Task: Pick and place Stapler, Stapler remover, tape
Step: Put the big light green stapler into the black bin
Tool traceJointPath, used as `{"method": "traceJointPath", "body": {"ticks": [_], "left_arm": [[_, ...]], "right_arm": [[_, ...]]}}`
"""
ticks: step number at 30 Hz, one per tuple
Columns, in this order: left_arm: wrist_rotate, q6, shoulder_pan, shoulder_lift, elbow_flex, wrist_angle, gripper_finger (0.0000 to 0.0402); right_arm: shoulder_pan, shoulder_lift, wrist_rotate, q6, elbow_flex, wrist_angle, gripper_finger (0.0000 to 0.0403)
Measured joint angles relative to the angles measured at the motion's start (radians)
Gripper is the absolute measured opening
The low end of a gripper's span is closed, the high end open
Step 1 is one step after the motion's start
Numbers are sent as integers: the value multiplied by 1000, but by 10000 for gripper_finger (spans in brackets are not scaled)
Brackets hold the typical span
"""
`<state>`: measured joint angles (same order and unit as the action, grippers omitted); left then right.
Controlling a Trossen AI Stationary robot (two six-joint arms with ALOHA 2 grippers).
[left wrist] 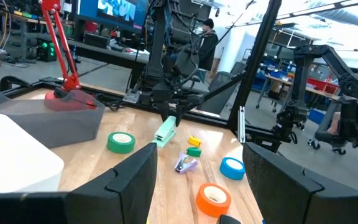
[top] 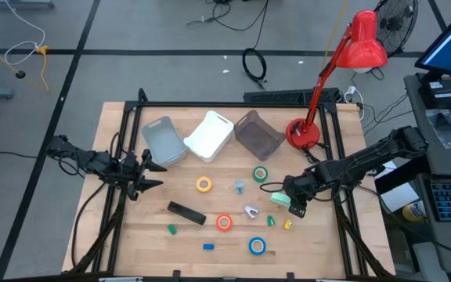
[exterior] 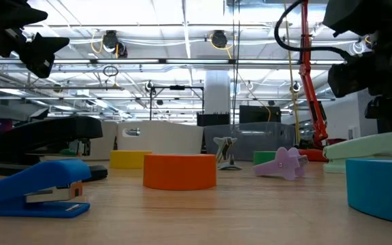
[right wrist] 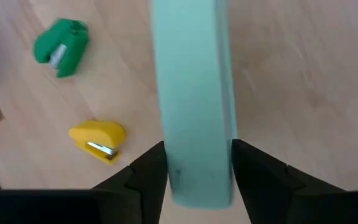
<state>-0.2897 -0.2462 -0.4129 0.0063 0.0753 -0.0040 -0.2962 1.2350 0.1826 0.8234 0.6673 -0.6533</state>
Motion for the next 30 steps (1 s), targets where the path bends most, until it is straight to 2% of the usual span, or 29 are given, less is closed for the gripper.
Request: {"method": "traceJointPath", "body": {"ticks": [7,23,30], "left_arm": [[0,1,0,0,0,0,241],[0,0,0,0,0,0,241],[0,0,0,0,0,0,241]], "right_arm": [[0,0,-2,2,-11,10,121],[0,0,7,31,-11,36,122],[0,-25,80,54,-11,44,122]]}}
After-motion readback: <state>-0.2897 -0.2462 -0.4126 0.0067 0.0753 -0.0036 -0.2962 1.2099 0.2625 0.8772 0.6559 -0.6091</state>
